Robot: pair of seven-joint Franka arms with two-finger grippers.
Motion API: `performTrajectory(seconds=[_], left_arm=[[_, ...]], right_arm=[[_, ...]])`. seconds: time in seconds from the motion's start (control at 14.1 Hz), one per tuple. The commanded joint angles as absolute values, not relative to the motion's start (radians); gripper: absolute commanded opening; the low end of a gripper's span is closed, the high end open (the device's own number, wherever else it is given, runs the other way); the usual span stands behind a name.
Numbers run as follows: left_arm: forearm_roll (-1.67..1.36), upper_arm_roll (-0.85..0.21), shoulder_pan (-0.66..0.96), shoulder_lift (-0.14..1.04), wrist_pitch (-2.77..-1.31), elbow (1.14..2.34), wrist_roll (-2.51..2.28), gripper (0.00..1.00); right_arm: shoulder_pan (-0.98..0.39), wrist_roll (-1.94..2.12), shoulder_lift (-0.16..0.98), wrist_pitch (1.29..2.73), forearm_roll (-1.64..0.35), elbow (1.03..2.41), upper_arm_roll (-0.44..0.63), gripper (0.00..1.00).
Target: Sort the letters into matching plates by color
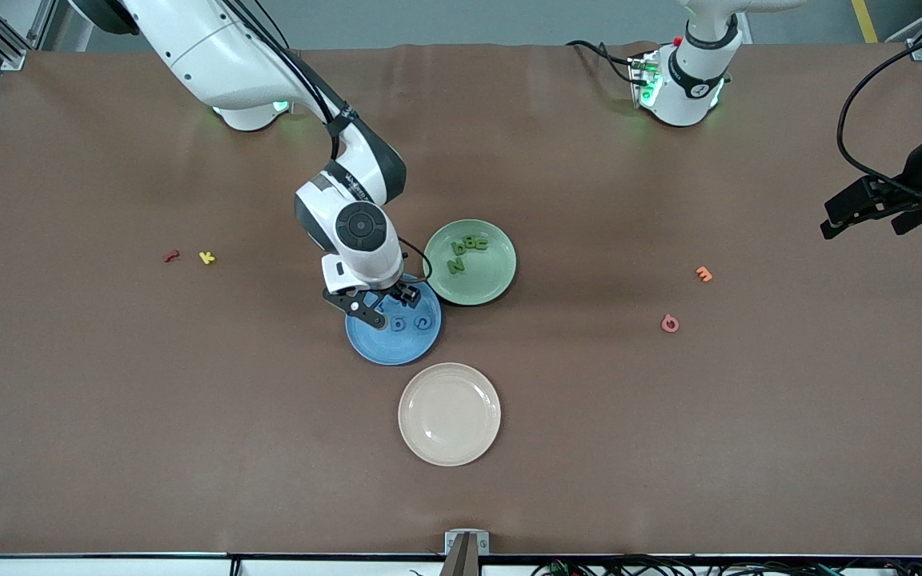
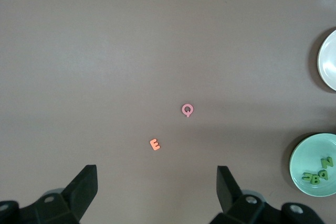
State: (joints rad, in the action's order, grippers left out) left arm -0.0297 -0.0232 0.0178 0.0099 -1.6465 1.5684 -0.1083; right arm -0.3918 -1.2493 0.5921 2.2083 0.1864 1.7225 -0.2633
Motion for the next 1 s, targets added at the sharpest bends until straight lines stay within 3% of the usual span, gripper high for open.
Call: performTrajectory(seconds=[0.0, 0.28, 0.92], left_arm=[[-0.037, -0.025, 0.014, 0.021, -1.649, 1.548, -0.106, 1.0], [-0.037, -0.023, 0.014, 0.018, -1.649, 1.549, -0.106, 1.0], [-0.025, -0.025, 0.015, 0.003, -1.647, 1.568, -0.103, 1.0]], right_arm=[[-0.387, -1.202, 0.6, 2.116, 0.212, 1.642, -0.262, 1.0], [-0.295, -0.88, 0.537, 1.817, 0.207, 1.52, -0.261, 1.0], [0.079, -0.152, 0.253, 1.585, 0.206, 1.519, -0.259, 1.0]])
